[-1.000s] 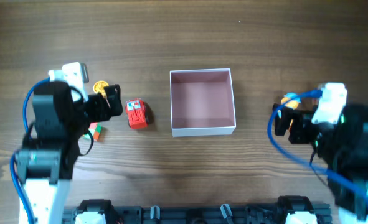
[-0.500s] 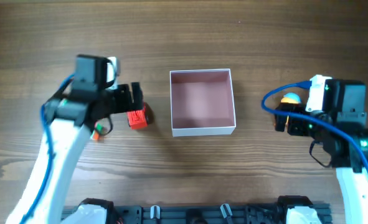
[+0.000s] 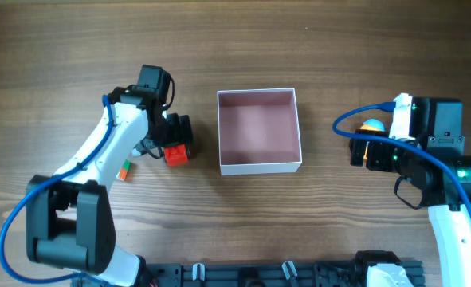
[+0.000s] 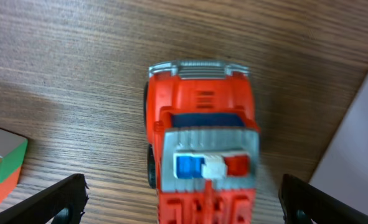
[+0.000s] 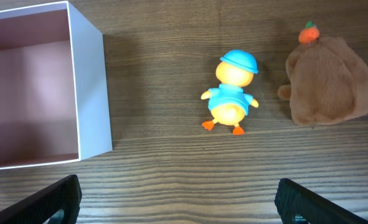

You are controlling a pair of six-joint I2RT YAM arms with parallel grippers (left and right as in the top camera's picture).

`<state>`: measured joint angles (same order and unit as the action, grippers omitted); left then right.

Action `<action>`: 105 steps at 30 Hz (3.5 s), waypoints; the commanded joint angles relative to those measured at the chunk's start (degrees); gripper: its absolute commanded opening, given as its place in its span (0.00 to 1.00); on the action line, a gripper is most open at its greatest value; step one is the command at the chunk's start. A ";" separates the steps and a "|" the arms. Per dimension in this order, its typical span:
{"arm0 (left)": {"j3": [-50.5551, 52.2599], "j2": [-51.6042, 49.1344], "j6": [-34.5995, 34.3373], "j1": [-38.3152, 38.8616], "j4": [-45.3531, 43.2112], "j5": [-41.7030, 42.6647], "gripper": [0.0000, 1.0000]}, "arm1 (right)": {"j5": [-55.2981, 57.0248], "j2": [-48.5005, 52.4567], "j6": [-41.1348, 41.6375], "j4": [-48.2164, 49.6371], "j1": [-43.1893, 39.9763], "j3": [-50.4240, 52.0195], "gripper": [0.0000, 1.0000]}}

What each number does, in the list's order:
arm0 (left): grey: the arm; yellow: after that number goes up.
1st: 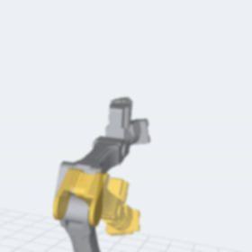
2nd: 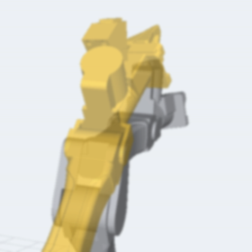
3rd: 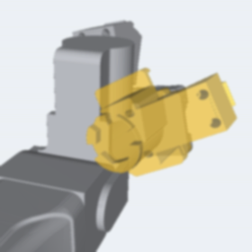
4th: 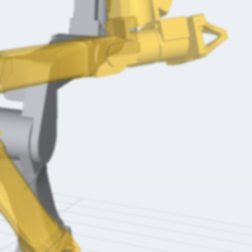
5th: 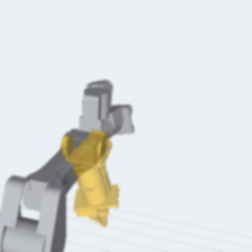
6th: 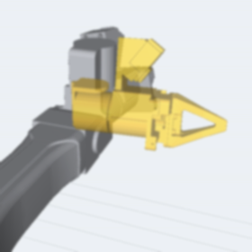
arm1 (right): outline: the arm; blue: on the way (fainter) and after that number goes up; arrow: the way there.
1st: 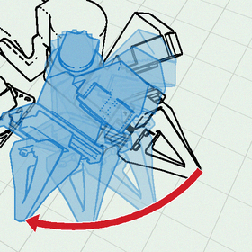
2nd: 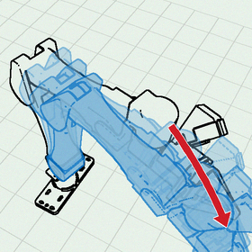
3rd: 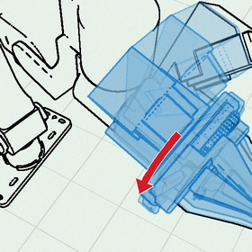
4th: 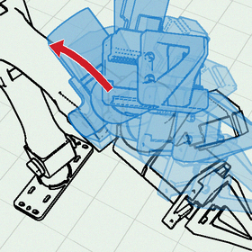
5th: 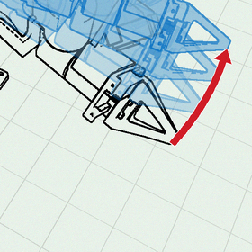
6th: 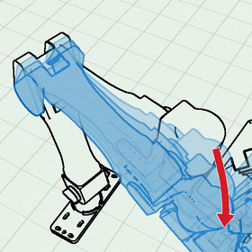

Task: Pack container
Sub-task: 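Move the left gripper to the red toy truck and grasp it, then carry the red truck into the white box and release it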

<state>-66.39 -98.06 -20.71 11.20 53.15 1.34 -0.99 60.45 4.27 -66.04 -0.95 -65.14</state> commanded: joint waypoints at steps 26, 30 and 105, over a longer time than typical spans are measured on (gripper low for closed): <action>-0.74 -2.49 -3.96 0.31 0.33 -0.15 0.45 | 1.42 0.09 0.81 -0.66 0.24 -1.51 1.00; -0.74 -2.49 -3.96 0.31 0.31 -0.20 0.36 | 1.42 0.09 0.81 -0.66 0.24 -1.51 1.00; -24.00 -7.32 -0.26 25.22 -1.70 -2.69 0.68 | 3.56 -2.93 2.29 -0.63 0.24 -1.73 1.00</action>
<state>-89.91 -110.50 -25.36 32.77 51.35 -1.87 1.58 57.93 5.37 -66.70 -0.95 -65.41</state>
